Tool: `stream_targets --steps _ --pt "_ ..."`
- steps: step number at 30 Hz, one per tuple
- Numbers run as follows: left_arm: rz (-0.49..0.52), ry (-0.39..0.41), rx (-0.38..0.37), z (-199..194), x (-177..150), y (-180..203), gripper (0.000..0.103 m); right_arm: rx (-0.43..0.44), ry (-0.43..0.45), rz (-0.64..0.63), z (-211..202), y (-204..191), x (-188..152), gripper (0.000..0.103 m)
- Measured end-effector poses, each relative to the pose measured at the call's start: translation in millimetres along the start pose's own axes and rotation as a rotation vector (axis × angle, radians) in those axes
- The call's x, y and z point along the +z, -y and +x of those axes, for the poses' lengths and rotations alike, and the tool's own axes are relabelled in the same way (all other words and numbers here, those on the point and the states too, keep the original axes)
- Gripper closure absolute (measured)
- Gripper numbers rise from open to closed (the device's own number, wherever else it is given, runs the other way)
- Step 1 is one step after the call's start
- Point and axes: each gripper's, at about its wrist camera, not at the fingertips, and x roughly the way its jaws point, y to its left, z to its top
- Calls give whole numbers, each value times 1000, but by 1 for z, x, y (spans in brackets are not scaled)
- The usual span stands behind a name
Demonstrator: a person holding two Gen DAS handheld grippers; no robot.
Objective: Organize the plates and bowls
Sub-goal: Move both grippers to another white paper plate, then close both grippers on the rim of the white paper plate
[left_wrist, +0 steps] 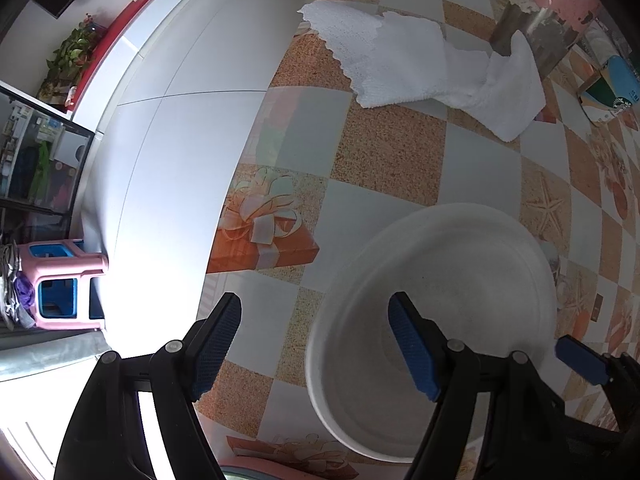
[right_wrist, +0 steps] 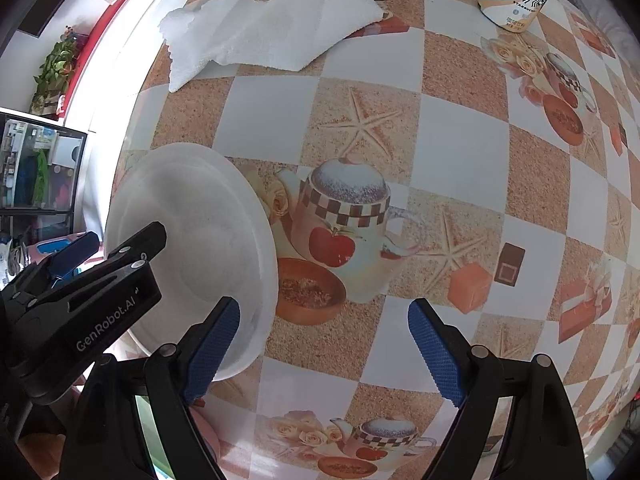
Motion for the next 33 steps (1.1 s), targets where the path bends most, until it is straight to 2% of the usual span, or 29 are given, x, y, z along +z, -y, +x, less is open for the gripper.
stream_targets --steps 1,2,3,5,6,8,9,14,21,29,33 --pt "3 -2 -17 1 -1 1 37 14 2 3 1 -1 0 39" --pt "6 -9 -33 1 -1 1 42 28 -2 9 2 -2 0 50" --pt "8 -17 -50 2 -2 3 53 48 -4 19 4 -2 1 52" --pt "22 -31 -74 2 -5 7 67 105 0 34 5 -1 0 68" --pt "35 -34 -79 2 -7 11 68 135 -2 33 5 -2 -1 71" --pt "65 -31 -76 -1 -11 21 71 131 -19 5 5 -5 -2 84" --pt "79 -33 -74 -3 -14 27 72 133 -25 -4 3 1 -3 86" --pt "136 -49 -76 -9 -39 60 72 118 -74 -15 0 29 -25 87" --pt "213 -61 -89 -14 -92 106 70 87 -141 0 -3 76 -65 87" --pt "224 -97 -96 -18 -132 120 66 72 -175 4 -4 99 -104 87" --pt "196 -76 -103 -32 -142 116 66 73 -157 -5 -13 101 -112 87"
